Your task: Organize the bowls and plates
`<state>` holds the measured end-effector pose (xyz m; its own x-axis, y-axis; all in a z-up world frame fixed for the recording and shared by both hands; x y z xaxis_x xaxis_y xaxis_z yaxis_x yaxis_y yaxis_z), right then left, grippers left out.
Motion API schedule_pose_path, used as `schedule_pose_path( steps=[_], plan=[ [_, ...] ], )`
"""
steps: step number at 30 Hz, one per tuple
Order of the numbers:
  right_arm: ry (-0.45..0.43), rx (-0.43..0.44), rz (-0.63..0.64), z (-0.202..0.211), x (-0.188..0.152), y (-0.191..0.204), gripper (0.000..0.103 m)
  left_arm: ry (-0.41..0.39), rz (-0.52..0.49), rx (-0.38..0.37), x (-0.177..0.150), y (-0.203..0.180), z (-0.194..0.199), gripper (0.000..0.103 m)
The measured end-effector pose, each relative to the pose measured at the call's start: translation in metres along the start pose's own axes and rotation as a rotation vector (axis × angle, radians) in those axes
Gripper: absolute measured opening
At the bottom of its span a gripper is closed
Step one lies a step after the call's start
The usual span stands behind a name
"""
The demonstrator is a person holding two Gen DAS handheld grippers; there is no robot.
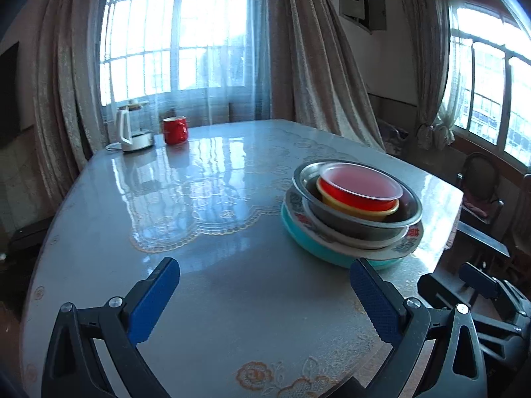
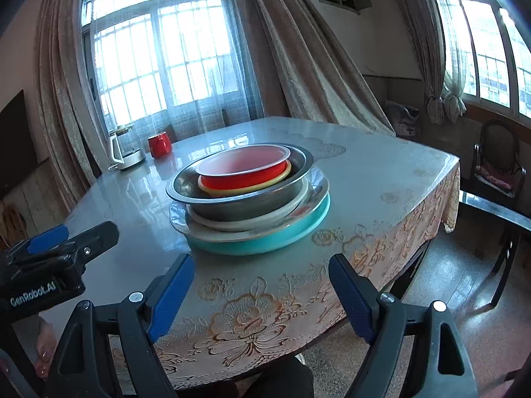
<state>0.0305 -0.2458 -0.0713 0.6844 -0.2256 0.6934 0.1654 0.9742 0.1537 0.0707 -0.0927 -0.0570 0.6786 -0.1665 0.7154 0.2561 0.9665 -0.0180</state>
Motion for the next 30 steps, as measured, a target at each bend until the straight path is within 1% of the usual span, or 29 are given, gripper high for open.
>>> schedule_pose_path(
  steps=[3, 6, 8, 12, 21, 30],
  plan=[
    [-0.004, -0.006, -0.007, 0.001, 0.001, -0.002, 0.084, -0.007, -0.004, 0.01, -0.003, 0.0, 0.003, 0.103],
    [0.005, -0.016, -0.009, -0.001, 0.001, -0.002, 0.084, 0.016, -0.019, 0.007, -0.006, -0.002, 0.0, 0.103],
    [0.013, -0.02, -0.015, -0.003, 0.0, -0.004, 0.084, 0.009, -0.026, 0.025, -0.008, -0.003, 0.0, 0.103],
    [0.017, -0.032, -0.024, -0.003, 0.0, -0.007, 0.084, 0.007, -0.038, 0.022, -0.008, -0.005, 0.0, 0.103],
    [0.026, -0.032, -0.041, -0.005, 0.0, -0.012, 0.084, 0.01, -0.011, 0.055, -0.007, 0.003, -0.002, 0.103],
    [0.029, -0.034, -0.04, -0.006, 0.001, -0.013, 0.084, 0.02, -0.016, 0.054, -0.008, 0.002, -0.005, 0.103]
  ],
)
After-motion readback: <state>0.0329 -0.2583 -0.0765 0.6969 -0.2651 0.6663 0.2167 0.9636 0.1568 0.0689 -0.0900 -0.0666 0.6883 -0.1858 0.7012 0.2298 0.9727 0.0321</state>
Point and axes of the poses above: each gripper's, at about its wrist camera, not at the fingertips, and z roughly against the way its jaws point, y to its left, x to its top, the point moved 10 cm from there along -z, roughly the way its jaws point, and after that the axes turned 15 degrees about y, right-handed, at the moved point
